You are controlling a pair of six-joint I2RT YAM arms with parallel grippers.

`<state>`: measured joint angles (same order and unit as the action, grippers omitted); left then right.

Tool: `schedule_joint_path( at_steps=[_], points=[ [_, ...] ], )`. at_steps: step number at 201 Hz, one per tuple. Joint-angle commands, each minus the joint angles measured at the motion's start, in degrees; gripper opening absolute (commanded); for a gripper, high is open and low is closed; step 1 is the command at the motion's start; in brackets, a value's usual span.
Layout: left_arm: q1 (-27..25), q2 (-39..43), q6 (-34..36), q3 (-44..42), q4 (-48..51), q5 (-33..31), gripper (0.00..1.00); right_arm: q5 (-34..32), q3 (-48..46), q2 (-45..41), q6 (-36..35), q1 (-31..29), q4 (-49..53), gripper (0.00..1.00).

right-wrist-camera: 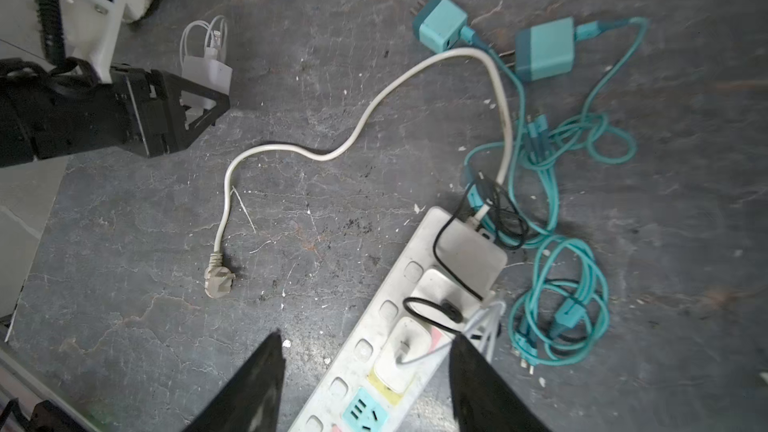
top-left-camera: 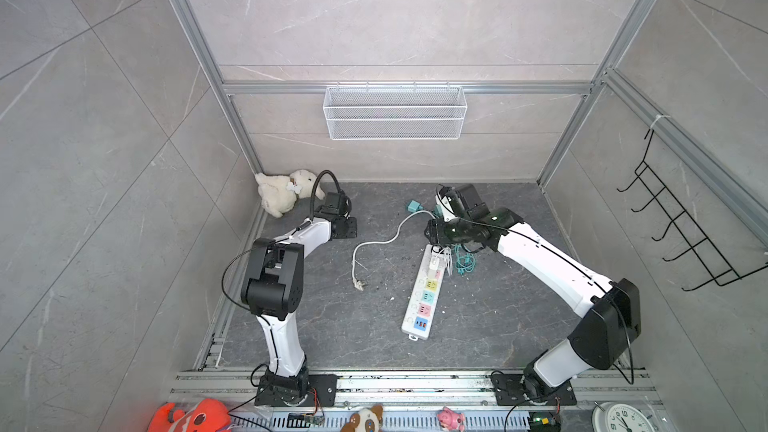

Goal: Insert the plug
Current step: 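Grasp the small white charger with the left gripper and lift it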

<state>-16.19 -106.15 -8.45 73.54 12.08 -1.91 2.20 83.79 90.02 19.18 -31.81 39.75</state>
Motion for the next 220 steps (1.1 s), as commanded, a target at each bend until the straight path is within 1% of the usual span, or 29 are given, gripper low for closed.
schedule_joint_path(
  at_steps=[1, 18, 34, 59, 85, 100, 110, 124, 131, 169, 220],
  points=[
    [-2.56, 6.73, 6.04, -2.01, -10.87, 1.29, 0.31, -0.53, 2.21, -2.77, -4.07, 0.17, 4.84, 0.65],
    [-4.64, 9.19, 6.64, -5.19, -17.62, 3.01, 0.31, 1.43, 2.98, -4.0, -4.59, 0.26, 5.51, 0.65],
    [-6.25, 10.32, 7.4, -7.25, -22.61, 6.26, 0.31, 3.05, 4.33, -4.63, -4.44, 0.41, 6.37, 0.65],
    [-9.91, 10.96, 11.39, -11.97, -32.82, 10.05, 0.31, 6.54, 6.24, -4.39, -3.89, 0.59, 6.95, 0.64],
    [-13.04, 11.11, 14.42, -15.5, -38.48, 10.68, 0.3, 12.61, 7.76, -2.63, -3.75, 0.86, 6.74, 0.62],
    [-14.12, 11.87, 15.66, -19.71, -45.2, 11.46, 0.3, 15.6, 9.24, -1.06, -4.06, 1.31, 7.13, 0.59],
    [-14.43, 12.26, 16.13, -22.71, -50.28, 13.18, 0.3, 17.73, 10.2, 0.1, -4.18, 1.55, 7.35, 0.56],
    [-14.71, 12.37, 16.94, -26.53, -58.06, 15.67, 0.31, 20.68, 11.41, 1.68, -4.71, 1.63, 7.45, 0.54],
    [-14.75, 12.21, 16.89, -27.63, -60.39, 16.66, 0.31, 21.45, 12.05, 2.49, -5.04, 1.58, 7.66, 0.54],
    [-15.59, 12.23, 16.07, -28.53, -62.16, 20.34, 0.33, 20.41, 13.86, 5.89, -6.7, 1.62, 8.83, 0.53],
    [-16.38, 14.6, 13.13, -30.55, -63.68, 23.77, 0.33, 21.48, 13.9, 9.04, -7.23, 1.58, 7.95, 0.52]
  ],
)
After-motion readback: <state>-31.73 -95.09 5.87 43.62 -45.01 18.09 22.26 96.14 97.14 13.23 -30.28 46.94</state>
